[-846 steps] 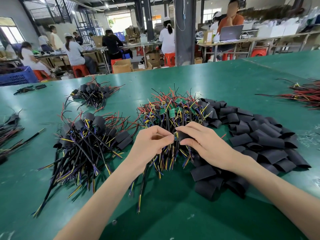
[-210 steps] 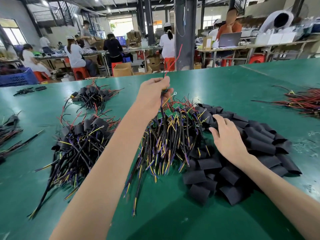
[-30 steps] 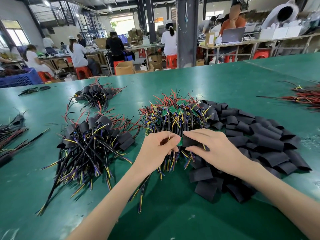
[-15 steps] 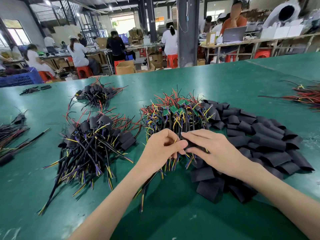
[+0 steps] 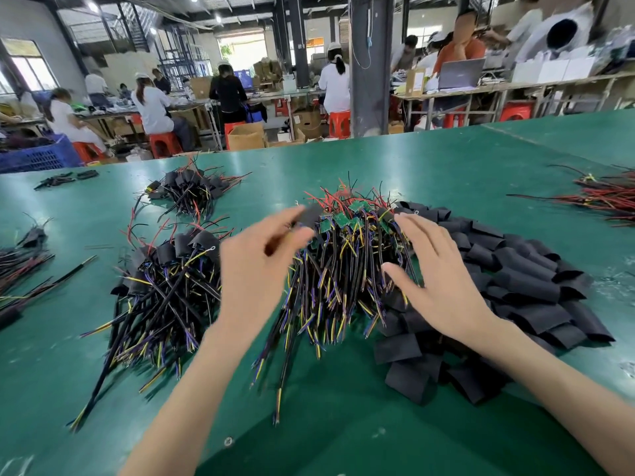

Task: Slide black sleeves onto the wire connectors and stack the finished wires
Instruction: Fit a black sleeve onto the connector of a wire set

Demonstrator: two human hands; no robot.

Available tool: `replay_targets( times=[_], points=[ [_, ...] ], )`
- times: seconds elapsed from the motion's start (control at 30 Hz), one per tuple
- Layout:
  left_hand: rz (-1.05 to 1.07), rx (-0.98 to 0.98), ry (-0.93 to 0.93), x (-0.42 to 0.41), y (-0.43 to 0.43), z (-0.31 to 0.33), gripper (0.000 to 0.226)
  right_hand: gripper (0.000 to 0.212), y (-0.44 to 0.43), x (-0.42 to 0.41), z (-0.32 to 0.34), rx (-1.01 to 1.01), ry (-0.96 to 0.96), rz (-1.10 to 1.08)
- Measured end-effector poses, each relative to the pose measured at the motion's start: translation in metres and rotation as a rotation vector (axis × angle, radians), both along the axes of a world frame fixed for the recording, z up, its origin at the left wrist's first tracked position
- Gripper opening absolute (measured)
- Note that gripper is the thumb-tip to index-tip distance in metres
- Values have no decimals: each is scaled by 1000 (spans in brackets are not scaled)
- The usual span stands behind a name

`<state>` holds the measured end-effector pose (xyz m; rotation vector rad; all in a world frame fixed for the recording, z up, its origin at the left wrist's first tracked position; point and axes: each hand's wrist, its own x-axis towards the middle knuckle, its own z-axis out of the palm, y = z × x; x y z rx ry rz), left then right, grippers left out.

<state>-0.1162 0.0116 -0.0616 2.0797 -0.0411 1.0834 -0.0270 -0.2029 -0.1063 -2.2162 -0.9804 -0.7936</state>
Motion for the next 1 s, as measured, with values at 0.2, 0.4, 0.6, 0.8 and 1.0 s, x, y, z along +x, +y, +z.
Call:
replay_targets(
  times=[0.2, 0.4, 0.6, 0.8, 1.0],
  points=[
    [639, 311, -11, 1, 70, 0, 33, 50, -6, 17, -11, -89, 80, -237],
    [871, 310, 387, 3, 102, -30, 25, 47, -8, 21, -17, -169, 162, -311],
    [976, 252, 364, 6, 94, -29, 31, 38, -11, 27, -14, -200, 189, -369],
    [638, 423, 182, 42, 37, -3, 28, 39, -23, 64, 1, -362, 302, -598],
    [441, 607, 524, 134, 8, 12, 30, 54, -25, 96, -13, -523, 321, -498]
  ],
)
